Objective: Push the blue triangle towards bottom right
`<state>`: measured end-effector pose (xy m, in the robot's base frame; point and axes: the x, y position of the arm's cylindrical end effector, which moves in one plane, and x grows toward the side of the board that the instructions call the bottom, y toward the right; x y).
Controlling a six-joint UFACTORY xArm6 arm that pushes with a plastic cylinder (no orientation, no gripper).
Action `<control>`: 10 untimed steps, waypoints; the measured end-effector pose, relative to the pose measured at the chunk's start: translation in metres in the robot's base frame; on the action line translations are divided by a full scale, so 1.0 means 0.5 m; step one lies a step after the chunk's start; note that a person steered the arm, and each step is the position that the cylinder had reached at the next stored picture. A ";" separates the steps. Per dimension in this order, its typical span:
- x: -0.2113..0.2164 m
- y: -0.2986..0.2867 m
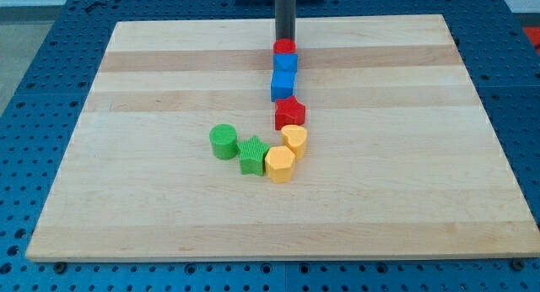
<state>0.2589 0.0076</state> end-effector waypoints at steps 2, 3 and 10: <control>0.126 0.007; 0.214 0.011; 0.207 -0.085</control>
<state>0.3623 -0.0350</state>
